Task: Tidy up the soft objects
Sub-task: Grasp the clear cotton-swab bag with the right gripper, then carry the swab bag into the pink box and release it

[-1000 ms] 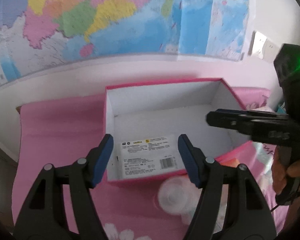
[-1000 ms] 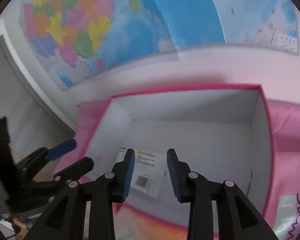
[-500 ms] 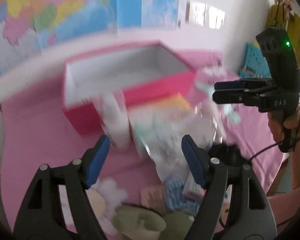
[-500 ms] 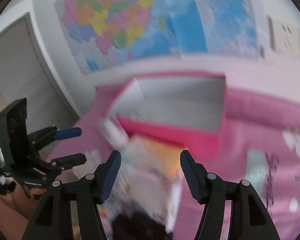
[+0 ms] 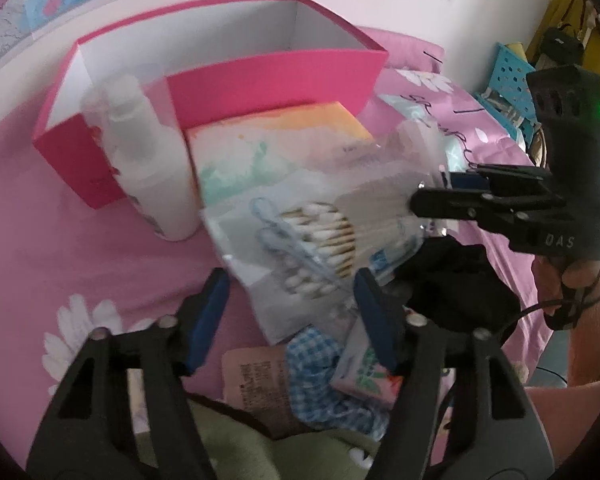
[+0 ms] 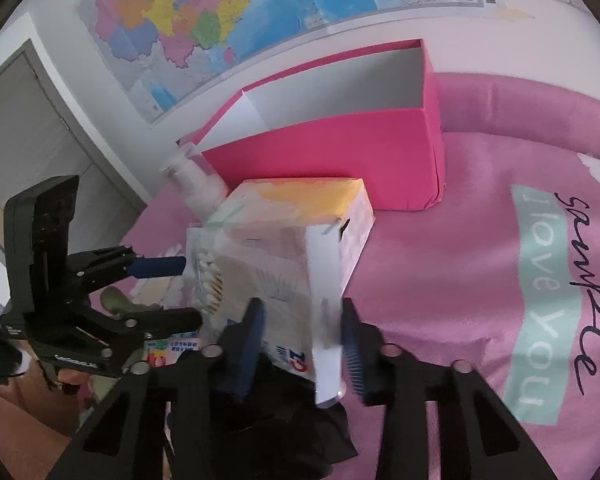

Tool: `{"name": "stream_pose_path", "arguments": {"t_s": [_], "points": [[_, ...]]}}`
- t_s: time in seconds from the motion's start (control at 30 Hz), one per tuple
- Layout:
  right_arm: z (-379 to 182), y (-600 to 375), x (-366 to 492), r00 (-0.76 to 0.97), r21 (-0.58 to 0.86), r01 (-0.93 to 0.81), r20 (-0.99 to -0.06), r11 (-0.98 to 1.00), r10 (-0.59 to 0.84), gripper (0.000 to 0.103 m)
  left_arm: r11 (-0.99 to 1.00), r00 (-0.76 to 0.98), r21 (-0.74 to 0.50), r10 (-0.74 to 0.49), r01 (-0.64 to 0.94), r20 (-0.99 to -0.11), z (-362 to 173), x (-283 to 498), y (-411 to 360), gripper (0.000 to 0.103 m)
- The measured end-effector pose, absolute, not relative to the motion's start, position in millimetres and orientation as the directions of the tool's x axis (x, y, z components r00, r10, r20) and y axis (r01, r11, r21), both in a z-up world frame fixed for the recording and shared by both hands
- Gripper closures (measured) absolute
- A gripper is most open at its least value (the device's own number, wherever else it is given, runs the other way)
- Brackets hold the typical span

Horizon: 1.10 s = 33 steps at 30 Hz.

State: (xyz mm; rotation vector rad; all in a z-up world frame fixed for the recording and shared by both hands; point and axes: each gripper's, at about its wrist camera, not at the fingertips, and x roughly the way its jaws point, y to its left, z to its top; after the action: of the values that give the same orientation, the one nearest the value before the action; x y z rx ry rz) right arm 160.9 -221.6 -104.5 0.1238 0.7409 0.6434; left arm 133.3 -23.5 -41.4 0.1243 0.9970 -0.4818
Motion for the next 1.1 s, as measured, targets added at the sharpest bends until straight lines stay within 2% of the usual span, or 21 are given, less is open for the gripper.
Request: {"name": "stream_pose_path", "arguments": {"t_s": [0.07, 0.27, 1.1], "points": [[-105.2, -220.9, 160.2, 0.557, 0.329, -0.505, -0.582, 0.798, 0.592, 0.077, 0.89, 0.45, -0.104, -0.321, 0.443, -0.833, -43.3, 130.8, -27.4, 0.044], [-101.6, -217.6, 155.2, 0.58, 0.305, -0.517, -0.563, 0.8, 0.589, 0.082, 0.891, 0.48, -0.093, -0.324, 0.444, -0.815, -33.9, 122.6, -27.1, 0.047], [-41.5, -221.9, 152.6, 0.67, 0.247, -0.559, -0.427, 0.791, 0.607, 0.083, 0.897, 0.649, 0.018, -0.306, 0.442, -0.696, 35.3, 122.3, -35.2, 0.047]]}}
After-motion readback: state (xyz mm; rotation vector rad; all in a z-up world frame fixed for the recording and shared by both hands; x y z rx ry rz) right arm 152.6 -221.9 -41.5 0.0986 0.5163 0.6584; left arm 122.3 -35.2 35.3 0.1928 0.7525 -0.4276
